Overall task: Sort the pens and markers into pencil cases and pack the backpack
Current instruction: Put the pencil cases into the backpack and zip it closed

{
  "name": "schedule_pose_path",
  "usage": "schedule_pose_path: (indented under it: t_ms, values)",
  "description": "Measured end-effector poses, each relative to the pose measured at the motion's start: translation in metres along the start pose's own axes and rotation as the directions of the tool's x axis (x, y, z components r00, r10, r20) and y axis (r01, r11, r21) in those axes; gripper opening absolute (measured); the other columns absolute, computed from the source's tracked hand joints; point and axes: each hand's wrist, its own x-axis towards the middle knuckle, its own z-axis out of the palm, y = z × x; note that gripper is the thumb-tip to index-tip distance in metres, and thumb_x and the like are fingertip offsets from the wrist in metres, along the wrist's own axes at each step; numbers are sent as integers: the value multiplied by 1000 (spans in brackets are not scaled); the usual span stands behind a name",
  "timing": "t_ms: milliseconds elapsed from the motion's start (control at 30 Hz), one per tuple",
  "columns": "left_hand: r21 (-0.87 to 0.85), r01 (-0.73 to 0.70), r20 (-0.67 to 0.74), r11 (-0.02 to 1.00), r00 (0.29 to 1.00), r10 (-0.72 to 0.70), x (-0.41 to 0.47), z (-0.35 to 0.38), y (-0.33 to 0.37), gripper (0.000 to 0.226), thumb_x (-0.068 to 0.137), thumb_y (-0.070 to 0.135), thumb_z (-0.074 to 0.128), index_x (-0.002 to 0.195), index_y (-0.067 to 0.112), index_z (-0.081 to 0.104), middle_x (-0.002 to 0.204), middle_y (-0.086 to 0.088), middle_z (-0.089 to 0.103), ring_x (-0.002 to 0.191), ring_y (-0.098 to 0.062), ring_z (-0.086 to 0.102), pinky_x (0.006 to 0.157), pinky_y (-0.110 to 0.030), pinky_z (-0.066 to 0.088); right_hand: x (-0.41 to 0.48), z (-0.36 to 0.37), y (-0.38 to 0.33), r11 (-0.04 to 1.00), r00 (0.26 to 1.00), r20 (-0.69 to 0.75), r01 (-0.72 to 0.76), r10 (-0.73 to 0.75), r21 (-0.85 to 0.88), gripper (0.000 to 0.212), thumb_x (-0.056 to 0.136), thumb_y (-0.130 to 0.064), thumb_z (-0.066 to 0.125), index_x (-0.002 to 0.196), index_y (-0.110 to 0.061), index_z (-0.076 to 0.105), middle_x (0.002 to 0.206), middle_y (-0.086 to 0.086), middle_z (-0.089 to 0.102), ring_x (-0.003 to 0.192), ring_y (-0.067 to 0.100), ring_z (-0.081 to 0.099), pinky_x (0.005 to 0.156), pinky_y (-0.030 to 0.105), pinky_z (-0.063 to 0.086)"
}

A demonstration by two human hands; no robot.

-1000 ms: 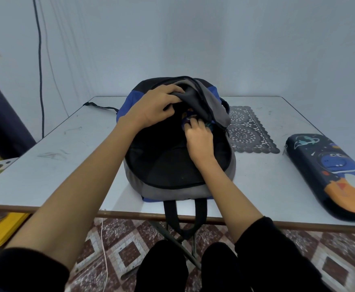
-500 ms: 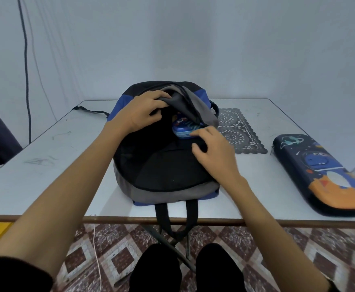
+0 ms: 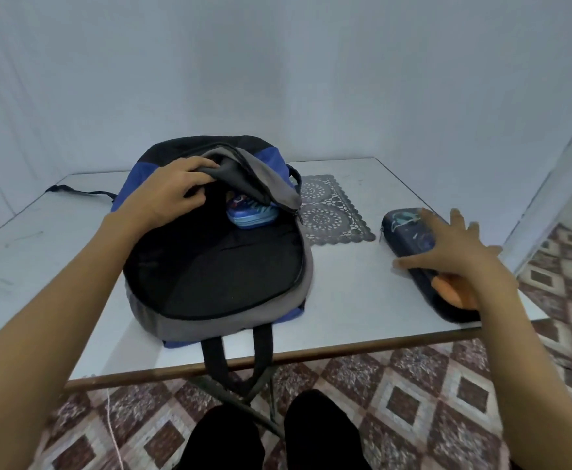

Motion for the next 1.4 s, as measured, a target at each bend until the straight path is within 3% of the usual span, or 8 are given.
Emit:
schedule_pose_path:
  t_ms: [100, 200, 367, 533, 900, 1000, 1167, 1400]
  values:
    - [1, 8, 5, 1000, 1000, -8, 0, 1, 0, 22, 82, -5, 66, 103, 0, 70, 133, -10, 58, 117, -31, 54, 89, -46, 47, 1, 2, 12, 1000, 999, 39, -4, 4, 1, 112, 61, -69, 74, 151, -42, 12, 159, 7, 12, 139, 42, 23, 108, 61, 30]
    - [-6, 15, 9, 1000, 1000, -15, 1, 2, 1, 23, 82, -5, 65, 103, 1, 70, 133, -9, 57, 118, -31, 54, 88, -45, 47, 1, 3, 12, 1000, 1000, -4, -4, 4, 20, 101, 69, -58, 74, 151, -40, 18, 155, 8, 22, 134, 40, 33, 105, 54, 36]
    - [-11, 30, 17, 999, 999, -30, 2, 2, 3, 22, 83, -3, 65, 104, 2, 69, 135, -8, 56, 118, -29, 53, 89, -46, 47, -7, 4, 3, 999, 995, -101, -11, 15, 37, 90, 71, -54, 74, 148, -37, 30, 147, 12, 36, 126, 39, 43, 94, 44, 40]
    - [-14, 18, 41, 1000, 999, -17, 5, 1, 3, 22, 84, -2, 64, 105, 2, 68, 135, -8, 56, 118, -29, 53, 91, -43, 46, -21, -4, -21, 989, 989, -127, 95, -81, 110, 82, 70, -53, 74, 143, -41, 38, 139, 7, 46, 117, 31, 51, 78, 34, 36]
    - [-9, 16, 132, 1000, 991, -15, 20, -5, 4, 31, 93, 4, 56, 123, 8, 63, 141, -8, 49, 130, -27, 46, 101, -53, 43, -77, -16, -141, 848, 878, -123, 479, -463, 229, 83, 69, -52, 75, 142, -49, 36, 149, -8, 39, 126, 20, 46, 87, 32, 35]
    - [6, 34, 187, 999, 982, -35, 25, -10, 7, 36, 95, 9, 57, 131, 10, 59, 147, -8, 44, 135, -27, 41, 106, -50, 38, -84, 0, -175, 803, 828, -68, 557, -557, 213, 84, 67, -56, 73, 142, -47, 36, 147, -4, 38, 127, 23, 44, 95, 39, 40]
    - [21, 44, 231, 999, 972, -48, 29, -16, 12, 41, 95, 7, 56, 136, 11, 55, 149, -9, 42, 136, -28, 39, 106, -49, 37, -81, 27, -230, 789, 797, -11, 600, -604, 135, 83, 70, -60, 69, 144, -40, 37, 142, 5, 40, 125, 32, 45, 96, 45, 43]
    - [12, 45, 251, 999, 967, -46, 22, -11, 14, 42, 96, 5, 55, 138, 11, 53, 149, -8, 40, 136, -28, 38, 108, -45, 35, -64, 61, -286, 840, 840, 27, 542, -543, 21, 70, 75, -59, 65, 131, -20, 50, 133, 11, 37, 116, 46, 45, 91, 58, 44]
